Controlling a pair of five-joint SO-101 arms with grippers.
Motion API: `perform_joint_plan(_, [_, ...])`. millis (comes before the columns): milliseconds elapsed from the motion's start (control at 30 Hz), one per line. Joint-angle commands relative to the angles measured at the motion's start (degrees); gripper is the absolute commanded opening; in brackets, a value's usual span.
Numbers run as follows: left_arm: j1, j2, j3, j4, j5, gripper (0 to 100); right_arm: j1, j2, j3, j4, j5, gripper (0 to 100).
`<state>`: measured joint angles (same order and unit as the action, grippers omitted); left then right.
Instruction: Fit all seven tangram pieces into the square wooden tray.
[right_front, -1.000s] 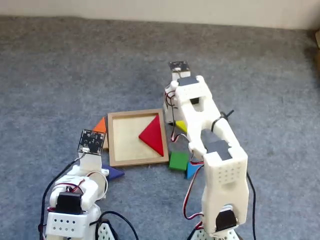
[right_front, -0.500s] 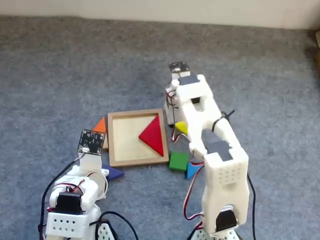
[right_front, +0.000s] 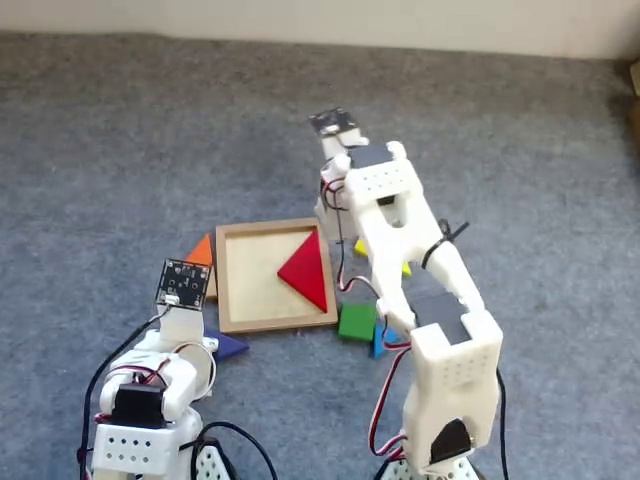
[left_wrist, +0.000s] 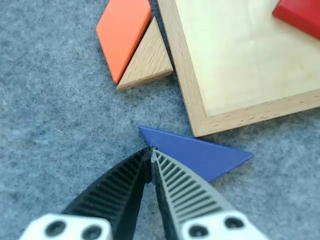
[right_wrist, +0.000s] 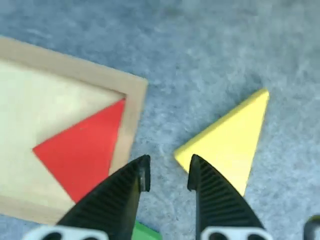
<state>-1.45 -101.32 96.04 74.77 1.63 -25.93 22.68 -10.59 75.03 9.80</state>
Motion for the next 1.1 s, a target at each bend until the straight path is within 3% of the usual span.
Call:
perform_joint_plan(0, [-0.7, -1.5, 1.2, 0.4, 0.5, 1, -1.9, -5.3, -3.0, 0.2, 1.5, 12.1])
perform_joint_plan(167, [-0.7, -1.5, 1.2, 0.4, 0.5, 1, 0.7, -5.2, -2.9, 0.0, -0.3, 15.1])
perform_joint_plan(400, [-0.7, -1.5, 1.2, 0.4, 0.5, 1, 5.1, -2.5, -2.9, -0.2, -6.6, 34.4])
perform_joint_plan(1067, [-0.7, -1.5, 1.2, 0.4, 0.5, 1, 5.0, 13.1, -10.3, 0.4, -7.0, 34.3])
